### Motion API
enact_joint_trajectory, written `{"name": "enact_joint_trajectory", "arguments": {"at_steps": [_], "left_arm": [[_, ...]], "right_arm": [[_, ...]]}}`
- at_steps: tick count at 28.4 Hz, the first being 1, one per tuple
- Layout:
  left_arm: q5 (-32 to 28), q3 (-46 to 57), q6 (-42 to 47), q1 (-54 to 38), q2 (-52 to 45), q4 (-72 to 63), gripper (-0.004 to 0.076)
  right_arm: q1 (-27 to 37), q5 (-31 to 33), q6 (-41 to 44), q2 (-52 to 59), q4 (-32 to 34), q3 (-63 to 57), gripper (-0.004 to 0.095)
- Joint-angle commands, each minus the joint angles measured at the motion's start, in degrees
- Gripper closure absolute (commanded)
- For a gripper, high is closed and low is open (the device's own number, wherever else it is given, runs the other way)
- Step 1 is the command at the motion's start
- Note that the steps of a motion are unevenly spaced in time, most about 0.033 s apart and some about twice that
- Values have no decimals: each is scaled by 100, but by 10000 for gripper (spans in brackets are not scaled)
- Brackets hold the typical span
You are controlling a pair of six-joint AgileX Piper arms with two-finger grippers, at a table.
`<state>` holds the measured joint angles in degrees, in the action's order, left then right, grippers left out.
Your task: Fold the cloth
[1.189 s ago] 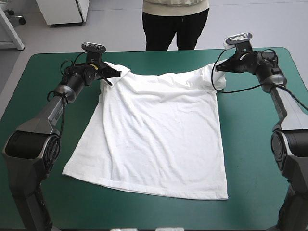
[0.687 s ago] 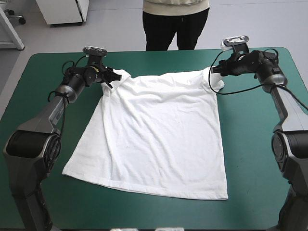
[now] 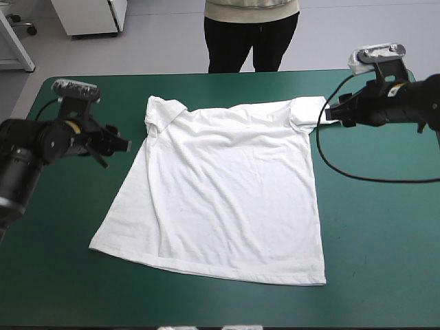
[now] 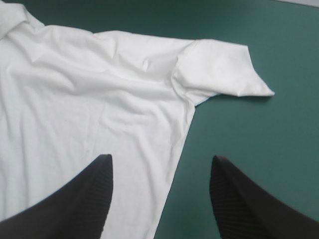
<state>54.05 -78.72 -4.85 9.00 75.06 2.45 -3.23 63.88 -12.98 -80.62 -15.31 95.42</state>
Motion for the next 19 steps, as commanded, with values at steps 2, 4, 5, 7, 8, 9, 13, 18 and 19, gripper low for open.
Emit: {"name": "enact_joint_trajectory", "arguments": {"at_steps": [2,4,5,7,8,9,13,18,19], "left_arm": [[123,1210,571,0,-1053,268,283],[231,1756,703,0,-1344,253,283],[231,1945,805,0,-1443,292,283],[231,2337,1074,0,-1609,449,283],[277,2494,1162,0,-1636,525,283],[320,2628,1200,0,-1636,566,283],[390,3128,1410,-63,-1454,771,283],[116,3522,1348,-456,-1126,582,283],[99,3534,1290,-513,-1050,552,283]], "right_arm": [[30,-267,119,929,-70,-914,354],[30,-428,155,1289,-70,-1434,354],[30,-488,166,1423,-70,-1709,354],[30,-552,181,1716,-50,-2165,354],[30,-583,220,1834,-50,-2444,354],[30,-619,248,1916,-50,-2617,354],[30,-644,257,2203,-95,-3299,354],[30,-682,212,2518,-112,-3891,354],[30,-682,181,2557,-174,-3969,354]]}}
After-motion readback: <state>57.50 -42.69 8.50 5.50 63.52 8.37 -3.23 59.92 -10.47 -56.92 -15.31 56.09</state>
